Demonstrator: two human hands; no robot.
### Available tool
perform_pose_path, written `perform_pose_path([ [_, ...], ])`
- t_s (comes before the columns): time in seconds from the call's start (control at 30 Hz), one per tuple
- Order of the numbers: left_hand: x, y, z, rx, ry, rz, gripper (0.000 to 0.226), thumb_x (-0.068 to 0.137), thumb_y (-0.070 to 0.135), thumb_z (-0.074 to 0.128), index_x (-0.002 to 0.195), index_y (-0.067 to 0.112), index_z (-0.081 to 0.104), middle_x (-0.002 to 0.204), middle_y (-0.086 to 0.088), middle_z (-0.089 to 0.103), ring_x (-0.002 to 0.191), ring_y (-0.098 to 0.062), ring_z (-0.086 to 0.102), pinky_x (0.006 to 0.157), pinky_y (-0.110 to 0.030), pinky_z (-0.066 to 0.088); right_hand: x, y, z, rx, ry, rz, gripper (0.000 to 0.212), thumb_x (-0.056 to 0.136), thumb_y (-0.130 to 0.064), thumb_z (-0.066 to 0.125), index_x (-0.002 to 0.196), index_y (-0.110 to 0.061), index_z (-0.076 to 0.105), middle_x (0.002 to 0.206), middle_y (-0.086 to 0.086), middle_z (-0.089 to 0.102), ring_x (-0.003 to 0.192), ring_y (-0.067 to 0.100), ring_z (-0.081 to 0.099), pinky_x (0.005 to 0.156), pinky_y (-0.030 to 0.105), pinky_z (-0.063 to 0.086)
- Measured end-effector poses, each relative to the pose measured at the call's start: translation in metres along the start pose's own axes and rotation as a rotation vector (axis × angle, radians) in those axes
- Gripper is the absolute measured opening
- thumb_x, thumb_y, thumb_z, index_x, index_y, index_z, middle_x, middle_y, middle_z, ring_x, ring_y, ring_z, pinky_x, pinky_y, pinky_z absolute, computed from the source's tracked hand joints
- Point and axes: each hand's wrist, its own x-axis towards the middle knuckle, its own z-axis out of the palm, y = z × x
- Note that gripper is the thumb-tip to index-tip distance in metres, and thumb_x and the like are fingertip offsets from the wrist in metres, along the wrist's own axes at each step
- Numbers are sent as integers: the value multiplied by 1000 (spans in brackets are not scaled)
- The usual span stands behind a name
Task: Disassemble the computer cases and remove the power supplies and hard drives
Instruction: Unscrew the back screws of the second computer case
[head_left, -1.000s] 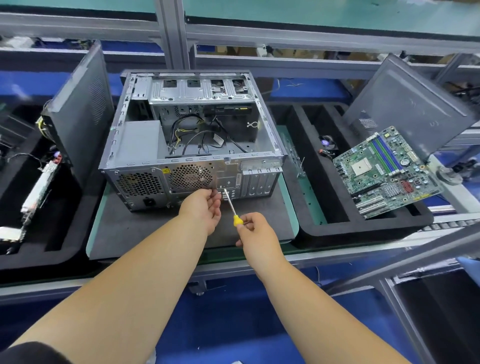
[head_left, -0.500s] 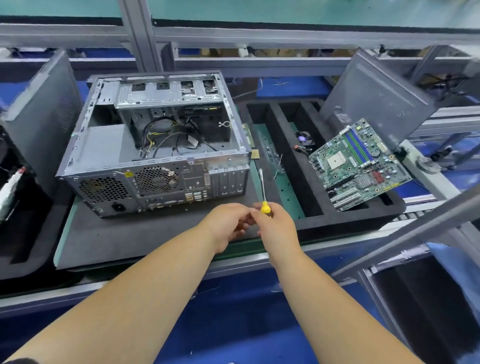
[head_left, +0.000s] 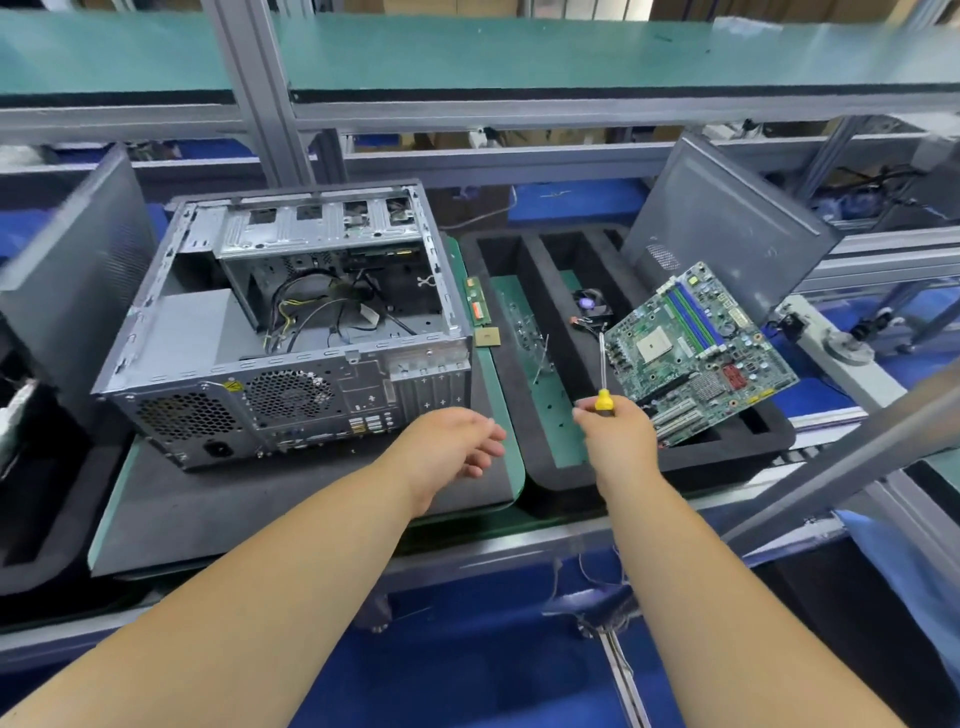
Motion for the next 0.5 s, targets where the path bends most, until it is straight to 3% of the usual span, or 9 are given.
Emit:
perform_pose_path([
  [0.07, -7, 4, -12, 89, 7, 76, 21, 99, 17, 51, 97, 13, 71, 92, -3, 73, 68, -6, 60, 65, -19, 52, 10, 4, 2, 0, -39, 47, 14, 91, -15, 67, 104, -20, 66, 90, 6, 63, 78, 24, 55, 80, 43, 52],
  [0.13, -15, 8, -26, 142, 35, 146, 19, 98, 15, 52, 96, 14, 72, 90, 0, 74, 68, -4, 61, 65, -19, 53, 10, 8, 7, 28, -57, 81, 19, 92, -15, 66, 110, -19, 64, 94, 9, 63, 80, 25, 54, 76, 42, 51],
  [0.27, -32, 20, -56, 237, 103, 289, 17, 97, 13, 56, 95, 19, 72, 87, 6, 74, 67, -1, 61, 64, -16, 52, -12, 9, 29, 93, -100, 114, 9, 91, -13, 63, 100, -11, 63, 74, 7, 58, 58, 16, 48, 47, 25, 38],
  [0.5, -52, 32, -128, 499, 281, 601, 19, 95, 16, 60, 91, 32, 68, 86, 15, 67, 79, -2, 61, 73, -18, 51, -72, -9, 83, 76, -270, 51, 12, 91, -19, 64, 85, -15, 55, 78, 2, 61, 55, 12, 51, 50, 26, 38],
])
